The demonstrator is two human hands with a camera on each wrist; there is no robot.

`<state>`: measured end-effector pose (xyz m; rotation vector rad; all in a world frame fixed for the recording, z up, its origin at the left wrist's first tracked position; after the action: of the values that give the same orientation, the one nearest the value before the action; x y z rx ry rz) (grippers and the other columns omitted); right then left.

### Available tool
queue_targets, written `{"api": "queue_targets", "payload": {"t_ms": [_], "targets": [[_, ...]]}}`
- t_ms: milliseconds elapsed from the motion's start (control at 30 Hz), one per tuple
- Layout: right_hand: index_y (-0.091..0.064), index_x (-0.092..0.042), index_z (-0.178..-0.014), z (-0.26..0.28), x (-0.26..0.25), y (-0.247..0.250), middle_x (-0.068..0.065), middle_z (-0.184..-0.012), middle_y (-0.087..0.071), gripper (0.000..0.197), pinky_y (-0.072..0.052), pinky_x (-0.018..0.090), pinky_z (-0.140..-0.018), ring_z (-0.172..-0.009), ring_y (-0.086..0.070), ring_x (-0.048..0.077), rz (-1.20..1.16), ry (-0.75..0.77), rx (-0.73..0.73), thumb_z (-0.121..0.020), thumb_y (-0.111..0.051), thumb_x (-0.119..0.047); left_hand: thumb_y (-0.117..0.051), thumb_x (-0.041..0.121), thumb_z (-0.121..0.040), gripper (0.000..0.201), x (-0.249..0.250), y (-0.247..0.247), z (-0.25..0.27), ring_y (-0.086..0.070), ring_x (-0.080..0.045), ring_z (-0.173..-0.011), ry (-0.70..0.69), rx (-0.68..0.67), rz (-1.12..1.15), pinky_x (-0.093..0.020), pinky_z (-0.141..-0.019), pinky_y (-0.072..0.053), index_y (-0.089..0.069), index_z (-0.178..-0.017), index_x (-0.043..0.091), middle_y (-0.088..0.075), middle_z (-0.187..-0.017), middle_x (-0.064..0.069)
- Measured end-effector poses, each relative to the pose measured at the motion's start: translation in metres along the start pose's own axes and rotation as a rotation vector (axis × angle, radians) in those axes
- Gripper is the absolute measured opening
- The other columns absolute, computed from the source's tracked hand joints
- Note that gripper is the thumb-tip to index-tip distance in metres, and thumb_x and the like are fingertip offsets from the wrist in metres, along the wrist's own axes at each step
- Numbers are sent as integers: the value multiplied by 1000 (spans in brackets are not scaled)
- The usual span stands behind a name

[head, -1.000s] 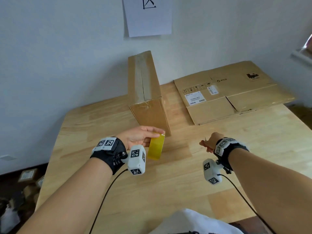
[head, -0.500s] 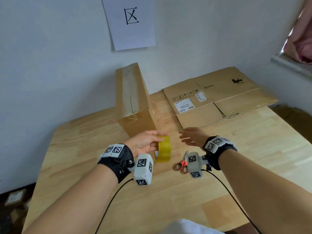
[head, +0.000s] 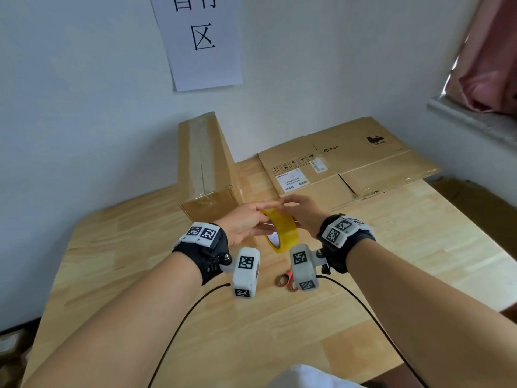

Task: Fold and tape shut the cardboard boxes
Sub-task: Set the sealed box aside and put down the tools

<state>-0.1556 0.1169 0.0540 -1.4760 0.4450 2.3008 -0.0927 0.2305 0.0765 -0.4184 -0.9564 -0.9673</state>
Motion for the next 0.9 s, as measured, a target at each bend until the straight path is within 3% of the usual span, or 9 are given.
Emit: {"api": "queue_targets", "payload": {"t_ms": [100, 200, 267, 400, 500, 600, 733, 833, 900], "targets": [[-61, -21, -80, -3, 11, 28, 8, -79, -60, 11, -49, 36, -75, -74, -55, 23, 130, -53, 53, -88, -64, -14, -35, -6, -95, 52, 6, -23, -9, -66, -20, -81, 20, -96, -252, -33, -90, -54, -54, -132, 26, -64, -97, -11], [-65, -22, -81, -3, 21, 61, 3, -82, -62, 7, -48, 30, -70, -75, -57, 21, 360, -58, 87, -83, -69, -17, -35, 1, -98, 49, 21, -43, -22, -67, -18, -75, 4, -156, -458, -24, -71, -57, -42, -141, 23, -61, -113, -15], [-69, -17, -86, 0, 31, 90, 6, -99, -67, 5, -49, 29, -80, -92, -62, 23, 518, -53, 139, -83, -67, -14, -36, 2, -99, 48, 34, -46, -34, -68, -19, -75, -6, -134, -432, -21, -63, -56, -33, -146, 14, -63, -116, -17], [-69, -11, -101, 12, 62, 161, 12, -111, -66, 17, -41, 22, -63, -90, -59, 25, 667, -165, 319, -90, -56, -12, -44, 2, -97, 45, 47, -49, -59, -70, -18, -81, 12, -104, -280, -21, -64, -56, -40, -141, 10, -68, -108, -13], [-67, -11, -107, 15, 87, 204, 16, -115, -63, 23, -41, 26, -68, -101, -60, 32, 679, -261, 423, -93, -49, -7, -49, 3, -96, 39, 47, -64, -76, -69, -18, -85, 24, -109, -227, -24, -74, -58, -49, -135, 8, -68, -109, -12], [-66, -11, -107, 14, 103, 227, 19, -114, -62, 26, -43, 30, -71, -101, -59, 34, 701, -283, 482, -92, -46, -4, -50, 4, -95, 34, 38, -81, -90, -68, -19, -90, 63, -142, -199, -28, -81, -55, -54, -129, 8, -67, -112, -12], [-63, -19, -111, 3, 119, 231, 15, -123, -56, 32, -49, 37, -83, -104, -57, 34, 809, -264, 448, -90, -45, -4, -49, 5, -96, 30, 27, -90, -101, -68, -20, -93, 101, -157, -240, -30, -85, -55, -57, -125, 8, -68, -111, -10], [-59, -24, -122, -3, 131, 228, 13, -135, -46, 45, -41, 29, -73, -111, -53, 30, 855, -297, 396, -90, -43, 3, -49, 4, -97, 29, 24, -87, -105, -68, -20, -93, 121, -147, -233, -31, -87, -54, -58, -124, 8, -68, -110, -10], [-46, -28, -137, -5, 141, 222, 13, -143, -36, 58, -40, 29, -71, -116, -51, 30, 861, -331, 341, -90, -40, 5, -50, 4, -96, 28, 23, -83, -105, -68, -19, -92, 126, -133, -212, -30, -85, -55, -58, -123, 8, -69, -110, -10]]}}
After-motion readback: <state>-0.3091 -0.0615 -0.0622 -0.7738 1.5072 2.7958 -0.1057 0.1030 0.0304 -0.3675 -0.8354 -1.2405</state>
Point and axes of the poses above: each hand's wrist, its own z-axis away from the middle knuckle, its own y-axis out of the back of the hand, x = y × z, the point moved 7 cm from there along -z, towards the middle knuckle
